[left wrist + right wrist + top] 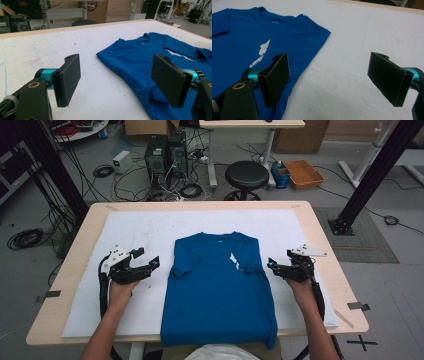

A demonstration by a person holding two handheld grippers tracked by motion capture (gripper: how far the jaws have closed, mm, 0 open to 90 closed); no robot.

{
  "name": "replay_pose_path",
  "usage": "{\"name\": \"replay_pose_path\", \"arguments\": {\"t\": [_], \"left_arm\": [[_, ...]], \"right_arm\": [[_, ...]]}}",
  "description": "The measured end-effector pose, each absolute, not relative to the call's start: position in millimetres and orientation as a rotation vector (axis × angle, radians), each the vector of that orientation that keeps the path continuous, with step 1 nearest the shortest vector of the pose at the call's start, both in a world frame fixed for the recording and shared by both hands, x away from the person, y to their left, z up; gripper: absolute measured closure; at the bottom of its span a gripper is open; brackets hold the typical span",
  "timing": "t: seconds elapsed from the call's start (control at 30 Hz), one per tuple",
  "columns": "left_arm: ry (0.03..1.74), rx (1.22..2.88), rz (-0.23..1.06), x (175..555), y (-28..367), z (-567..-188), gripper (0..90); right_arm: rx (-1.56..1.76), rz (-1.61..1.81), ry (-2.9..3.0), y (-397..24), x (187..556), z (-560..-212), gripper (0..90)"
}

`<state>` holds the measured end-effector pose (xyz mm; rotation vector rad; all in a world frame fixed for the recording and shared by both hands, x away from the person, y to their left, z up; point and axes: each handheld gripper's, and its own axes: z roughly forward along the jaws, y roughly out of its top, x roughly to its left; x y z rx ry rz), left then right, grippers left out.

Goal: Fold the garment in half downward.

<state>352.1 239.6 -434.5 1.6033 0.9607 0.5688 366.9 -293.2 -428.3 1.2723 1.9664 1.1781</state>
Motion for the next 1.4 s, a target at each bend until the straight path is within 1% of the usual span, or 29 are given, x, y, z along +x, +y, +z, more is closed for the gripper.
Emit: {"name": "replay_pose_path", "arguments": {"t": [0.3, 0.43, 0.47, 0.53, 0.57, 0.73, 0.77, 0.83, 0.87, 0.97, 1.0, 1.03, 1.07, 1.17, 1.2, 1.23, 1.27, 1.3, 1.33, 1.4], "left_arm": [[1.028, 1.689, 0.543, 364.7, 228.0, -431.7, 25.0], [1.087, 1.709, 0.517, 387.1, 215.3, -428.6, 25.7], [1.087, 1.709, 0.517, 387.1, 215.3, -428.6, 25.7], [1.111, 1.754, 0.509, 404.0, 203.4, -428.0, 26.2], [1.111, 1.754, 0.509, 404.0, 203.4, -428.0, 27.4], [1.148, 1.839, 0.517, 430.9, 185.3, -428.8, 30.2], [1.157, 1.866, 0.526, 438.4, 179.9, -429.5, 33.2], [1.167, 1.881, 0.539, 443.4, 175.7, -430.2, 35.9], [1.177, 1.923, 0.56, 449.6, 171.1, -431.0, 37.3], [1.189, 1.984, 0.585, 457.2, 165.2, -434.4, 39.3], [1.184, 1.995, 0.589, 458.2, 163.6, -436.0, 41.5], [1.184, 1.995, 0.589, 458.2, 163.6, -436.0, 45.0], [1.188, 2.007, 0.597, 459.2, 162.0, -438.7, 46.8], [1.212, 2.024, 0.579, 461.7, 161.1, -445.6, 48.8], [1.219, 2.004, 0.545, 462.2, 162.0, -446.9, 51.9], [1.219, 2.004, 0.545, 462.2, 162.0, -446.9, 55.1], [1.206, 2.009, 0.54, 461.6, 161.5, -446.8, 55.1], [1.19, 2.017, 0.534, 461.0, 160.5, -446.4, 64.5], [1.172, 2.026, 0.529, 460.3, 159.1, -446.1, 64.5], [1.149, 2.035, 0.538, 458.8, 156.6, -446.7, 73.0]], "right_arm": [[1.291, 1.184, 1.978, -291.1, 370.2, -428.9, 17.5], [1.285, 1.194, 2.004, -287.4, 371.4, -428.6, 17.6], [1.285, 1.194, 2.004, -287.4, 371.4, -428.6, 17.6], [1.291, 1.193, 2.025, -284.2, 373.2, -428.6, 17.7], [1.291, 1.193, 2.025, -284.2, 373.2, -428.6, 17.7], [1.287, 1.191, 2.053, -278.6, 375.6, -429.5, 17.8], [1.283, 1.186, 2.067, -276.4, 375.5, -429.9, 17.9], [1.279, 1.182, 2.077, -274.9, 375.2, -430.2, 18.0], [1.279, 1.181, 2.08, -274.7, 375.1, -430.3, 18.1], [1.283, 1.181, 2.082, -274.8, 375.9, -430.6, 18.5], [1.288, 1.181, 2.086, -274.9, 376.5, -430.7, 21.2], [1.288, 1.181, 2.086, -274.9, 376.5, -430.7, 21.2], [1.3, 1.175, 2.117, -275.4, 379.0, -429.9, 26.7], [1.299, 1.168, 2.114, -275.1, 382.9, -429.7, 26.7], [1.334, 1.148, 2.111, -274.4, 389.5, -429.8, 26.7], [1.338, 1.14, 2.111, -274.3, 392.8, -430.1, 26.7], [1.338, 1.14, 2.111, -274.3, 392.8, -430.1, 26.7], [1.37, 1.11, 2.111, -271.1, 403.4, -430.1, 26.7], [1.37, 1.11, 2.111, -271.1, 403.4, -430.1, 26.7], [1.392, 1.088, 2.109, -266.9, 413.2, -428.6, 26.8]]}}
